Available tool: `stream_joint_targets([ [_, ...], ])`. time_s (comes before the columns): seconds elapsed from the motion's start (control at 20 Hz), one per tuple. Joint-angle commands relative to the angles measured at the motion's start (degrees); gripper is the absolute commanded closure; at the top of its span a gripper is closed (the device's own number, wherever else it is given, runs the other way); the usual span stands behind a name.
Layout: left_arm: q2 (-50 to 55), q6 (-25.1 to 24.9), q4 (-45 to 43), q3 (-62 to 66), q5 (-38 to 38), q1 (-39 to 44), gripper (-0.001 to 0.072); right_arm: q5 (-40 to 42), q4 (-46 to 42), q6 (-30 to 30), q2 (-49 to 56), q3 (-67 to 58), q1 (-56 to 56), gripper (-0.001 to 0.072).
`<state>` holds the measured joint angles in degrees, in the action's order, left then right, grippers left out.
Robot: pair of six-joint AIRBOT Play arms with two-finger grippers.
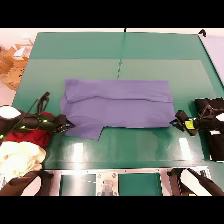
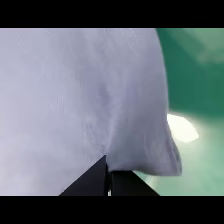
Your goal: Fold the shirts.
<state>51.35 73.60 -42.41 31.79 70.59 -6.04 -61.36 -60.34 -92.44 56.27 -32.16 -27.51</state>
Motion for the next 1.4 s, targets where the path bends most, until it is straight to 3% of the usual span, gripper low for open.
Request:
stream_joint_targets([
  [0.0,-7.30,5.20,-2.58,0.70,4.31,-0.13,0.0676,-7.91,-6.19,-1.88,-0.74,-5.92,-1.18,0.0701],
  [0.15,-7.21,5.90,-2.64,4.15,2.71,-0.13,0.0676,-8.63,-2.71,-1.31,-0.66,-11.23,-1.11,0.0701],
  [0.35,-1.73,5.40,-2.86,14.38,-2.54,-0.13,0.0677,-3.41,3.41,0.11,3.85,-17.68,2.12,0.0701],
  [0.75,29.24,1.18,0.22,35.56,-7.28,0.96,0.0675,6.14,8.39,0.09,30.18,-37.24,10.82,0.0700],
  [0.95,42.71,-2.14,0.57,42.36,-16.24,5.18,0.0673,10.78,11.78,0.09,42.86,-44.15,13.03,0.0695],
  [1.0,44.59,-2.10,1.09,43.87,-19.15,5.29,0.0651,11.04,11.91,0.09,45.40,-46.25,13.00,0.0538],
  [1.05,45.55,-2.05,1.27,45.40,-22.34,5.14,0.0325,10.80,11.56,0.26,47.06,-48.54,12.39,0.0330],
  [1.1,45.40,-1.46,1.33,46.64,-24.96,4.48,0.0022,9.81,11.37,2.62,47.84,-50.97,11.08,0.0257],
  [1.2,45.24,1.40,1.27,50.99,-22.67,1.57,0.0006,4.79,11.21,10.14,47.84,-55.67,7.21,0.0257],
  [1.35,45.24,1.38,1.18,56.94,-10.51,-2.43,0.0007,-6.14,11.19,17.20,48.04,-59.32,-0.04,0.0234],
])
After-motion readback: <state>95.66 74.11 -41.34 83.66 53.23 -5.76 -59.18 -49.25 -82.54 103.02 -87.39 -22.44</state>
